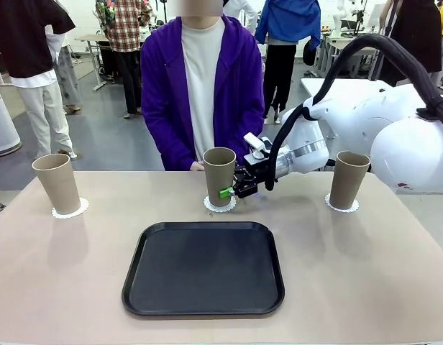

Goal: Place coasters on the table and set cups on them.
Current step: Take one Reusable plastic cup from the Flat Tray and place it on a coaster set by the human.

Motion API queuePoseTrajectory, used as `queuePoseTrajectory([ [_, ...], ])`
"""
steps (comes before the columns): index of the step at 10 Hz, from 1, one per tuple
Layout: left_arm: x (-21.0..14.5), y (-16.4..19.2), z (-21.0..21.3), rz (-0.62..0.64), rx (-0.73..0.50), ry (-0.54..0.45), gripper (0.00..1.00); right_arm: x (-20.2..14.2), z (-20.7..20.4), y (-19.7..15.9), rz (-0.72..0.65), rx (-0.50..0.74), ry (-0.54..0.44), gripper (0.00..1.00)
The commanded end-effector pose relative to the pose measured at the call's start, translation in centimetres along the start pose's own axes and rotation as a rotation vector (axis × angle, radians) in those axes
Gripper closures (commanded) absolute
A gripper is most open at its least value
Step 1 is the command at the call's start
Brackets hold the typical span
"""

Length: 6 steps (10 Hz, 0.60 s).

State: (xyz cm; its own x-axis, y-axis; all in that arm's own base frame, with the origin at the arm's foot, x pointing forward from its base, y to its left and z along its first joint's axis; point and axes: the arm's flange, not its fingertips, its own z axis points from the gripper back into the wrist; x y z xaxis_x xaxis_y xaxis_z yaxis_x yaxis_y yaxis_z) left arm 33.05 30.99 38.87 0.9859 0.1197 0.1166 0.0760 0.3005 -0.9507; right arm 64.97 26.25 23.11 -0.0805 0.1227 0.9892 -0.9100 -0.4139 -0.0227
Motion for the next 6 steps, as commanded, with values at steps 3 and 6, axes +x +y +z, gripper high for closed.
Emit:
queuePoseTrajectory([
  [3,-0.17,-0.09,0.10,0.001,0.003,-0.004,0.00,-0.04,0.22,-1.27,-0.023,0.001,0.010,0.19],
  [6,-0.17,-0.09,0.10,0.001,0.003,-0.004,0.00,-0.45,0.60,-1.70,-0.056,-0.024,-0.009,0.19],
])
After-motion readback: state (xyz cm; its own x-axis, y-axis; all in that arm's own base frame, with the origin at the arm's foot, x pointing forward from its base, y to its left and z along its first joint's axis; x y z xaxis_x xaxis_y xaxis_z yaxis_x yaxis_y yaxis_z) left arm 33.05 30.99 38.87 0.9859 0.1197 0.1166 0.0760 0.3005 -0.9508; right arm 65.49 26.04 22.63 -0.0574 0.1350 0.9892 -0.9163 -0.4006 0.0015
